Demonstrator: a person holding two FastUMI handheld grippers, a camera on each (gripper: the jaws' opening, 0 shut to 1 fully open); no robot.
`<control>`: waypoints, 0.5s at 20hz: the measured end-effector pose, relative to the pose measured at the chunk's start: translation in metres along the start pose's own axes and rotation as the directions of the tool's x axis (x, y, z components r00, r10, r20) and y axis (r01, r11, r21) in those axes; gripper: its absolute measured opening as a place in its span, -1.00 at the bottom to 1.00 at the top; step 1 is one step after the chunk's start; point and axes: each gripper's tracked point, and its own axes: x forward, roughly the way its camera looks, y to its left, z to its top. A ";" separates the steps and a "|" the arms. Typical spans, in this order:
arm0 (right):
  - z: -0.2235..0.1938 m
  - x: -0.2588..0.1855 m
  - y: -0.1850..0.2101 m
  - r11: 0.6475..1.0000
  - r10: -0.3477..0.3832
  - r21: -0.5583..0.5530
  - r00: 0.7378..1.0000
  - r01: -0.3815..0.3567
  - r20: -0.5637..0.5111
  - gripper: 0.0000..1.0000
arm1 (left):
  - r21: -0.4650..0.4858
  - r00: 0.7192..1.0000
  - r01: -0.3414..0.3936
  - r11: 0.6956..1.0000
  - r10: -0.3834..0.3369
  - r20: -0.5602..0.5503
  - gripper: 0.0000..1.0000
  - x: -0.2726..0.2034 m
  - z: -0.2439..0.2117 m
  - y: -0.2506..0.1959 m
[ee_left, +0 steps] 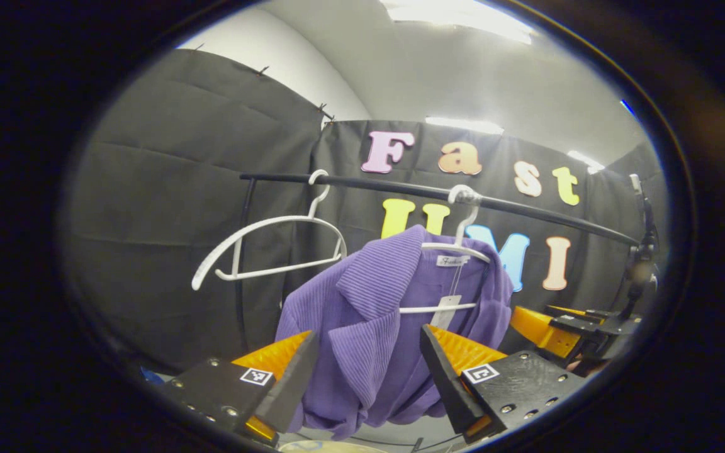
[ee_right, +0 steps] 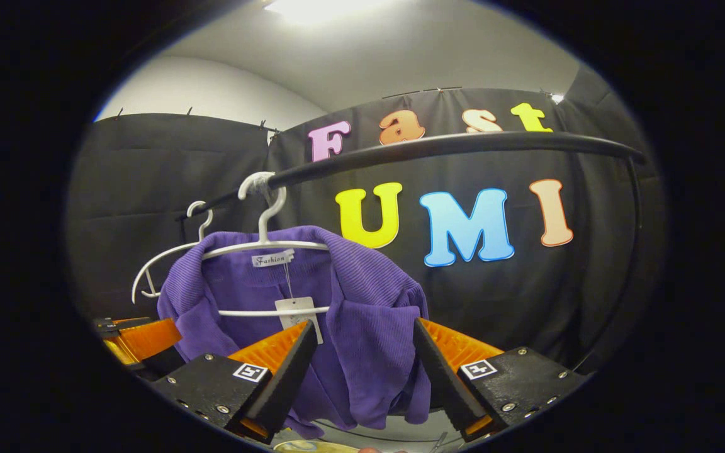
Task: Grasp the clothes on the hanger with both hands and then place them into the laundry hamper below.
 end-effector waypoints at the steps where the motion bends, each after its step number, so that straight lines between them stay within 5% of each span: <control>1: -0.006 0.008 -0.003 1.000 -0.008 -0.004 1.000 0.008 -0.014 0.91 | -0.004 1.000 -0.012 1.000 0.012 -0.011 0.86 0.007 -0.005 -0.003; 5: -0.028 0.033 0.012 0.998 0.056 0.003 0.996 -0.056 -0.070 0.90 | 0.015 0.997 -0.073 0.997 0.073 -0.020 0.86 0.029 -0.018 -0.007; 10: -0.037 0.054 0.007 0.999 0.027 -0.019 0.998 -0.028 -0.064 0.90 | 0.023 0.992 -0.118 0.993 0.119 -0.038 0.87 0.044 -0.026 -0.012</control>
